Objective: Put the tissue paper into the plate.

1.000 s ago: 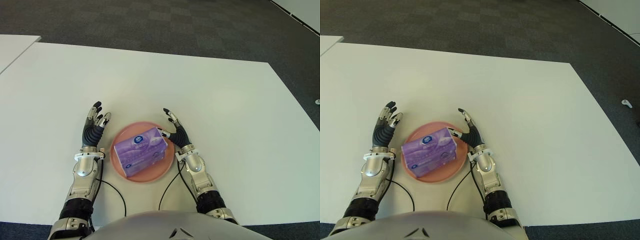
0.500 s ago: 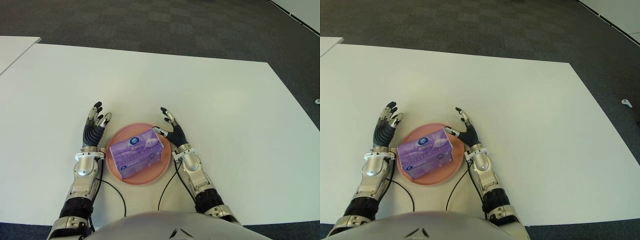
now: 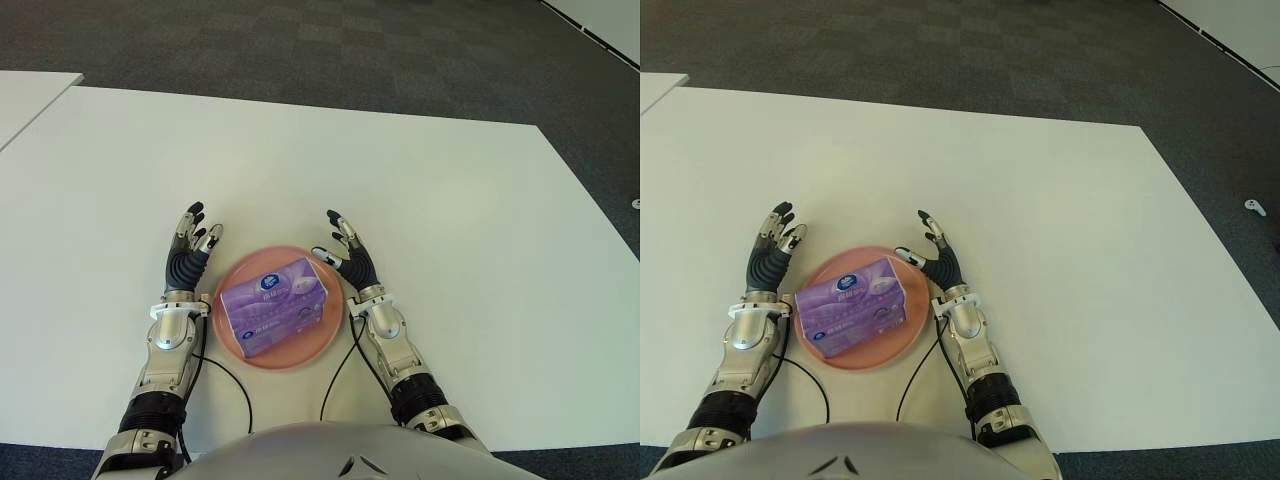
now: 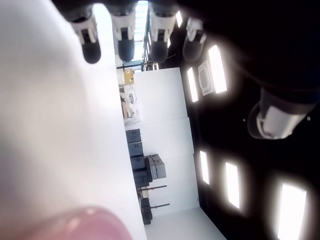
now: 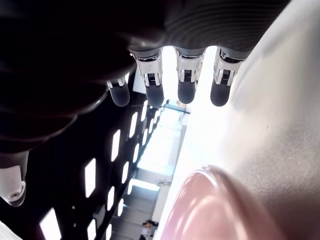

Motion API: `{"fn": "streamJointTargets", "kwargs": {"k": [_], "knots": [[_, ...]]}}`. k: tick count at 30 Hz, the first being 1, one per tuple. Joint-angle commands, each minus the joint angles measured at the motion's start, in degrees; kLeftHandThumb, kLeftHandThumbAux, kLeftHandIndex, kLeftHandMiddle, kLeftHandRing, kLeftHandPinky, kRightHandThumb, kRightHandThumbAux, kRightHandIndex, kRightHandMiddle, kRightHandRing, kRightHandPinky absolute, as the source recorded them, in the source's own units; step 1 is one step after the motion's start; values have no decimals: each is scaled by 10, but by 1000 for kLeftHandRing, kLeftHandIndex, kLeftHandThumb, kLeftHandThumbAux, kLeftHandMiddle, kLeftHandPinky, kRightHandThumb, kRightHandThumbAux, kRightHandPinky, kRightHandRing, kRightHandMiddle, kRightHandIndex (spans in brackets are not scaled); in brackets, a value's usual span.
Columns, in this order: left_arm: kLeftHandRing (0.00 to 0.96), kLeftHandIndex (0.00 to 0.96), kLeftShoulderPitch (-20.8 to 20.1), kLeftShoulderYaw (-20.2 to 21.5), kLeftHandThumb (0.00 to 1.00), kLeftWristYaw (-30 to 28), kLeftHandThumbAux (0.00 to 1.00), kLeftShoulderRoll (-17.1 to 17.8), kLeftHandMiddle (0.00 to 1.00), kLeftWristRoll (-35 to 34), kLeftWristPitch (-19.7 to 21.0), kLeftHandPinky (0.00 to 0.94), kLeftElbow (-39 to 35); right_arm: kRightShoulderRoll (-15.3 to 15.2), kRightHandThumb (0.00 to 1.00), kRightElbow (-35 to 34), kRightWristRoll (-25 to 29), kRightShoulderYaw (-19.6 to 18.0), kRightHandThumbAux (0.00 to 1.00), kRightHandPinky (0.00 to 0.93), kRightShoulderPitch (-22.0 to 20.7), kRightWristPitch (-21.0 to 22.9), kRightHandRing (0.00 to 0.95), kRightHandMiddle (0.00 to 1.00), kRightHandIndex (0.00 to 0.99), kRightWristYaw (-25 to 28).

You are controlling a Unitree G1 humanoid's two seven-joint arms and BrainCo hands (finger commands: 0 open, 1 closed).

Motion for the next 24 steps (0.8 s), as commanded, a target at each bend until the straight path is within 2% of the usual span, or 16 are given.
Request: {"fn": "streamJointTargets", "kwargs": {"k": [1,8,16,24], "knots": [[0,0,21,0,0,0,445,0,0,6,-5,0,34,5,129,56,12,-6,480,0,30,-16,0,0,0,-22],[0,0,19,4,0,1,450,-1,0,4,-3,0,35,6,108,114,15,-11,500,0,14,-50,0,0,0,-55],[0,0,21,5,0,0,457,0,0,3,-5,0,31,6,92,158,21,-18,515,0,-9,-67,0,0,0,-77],[0,0,24,5,0,0,465,1,0,4,-2,0,28,27,97,105,29,-19,571,0,16,-51,0,0,0,-102]]}}
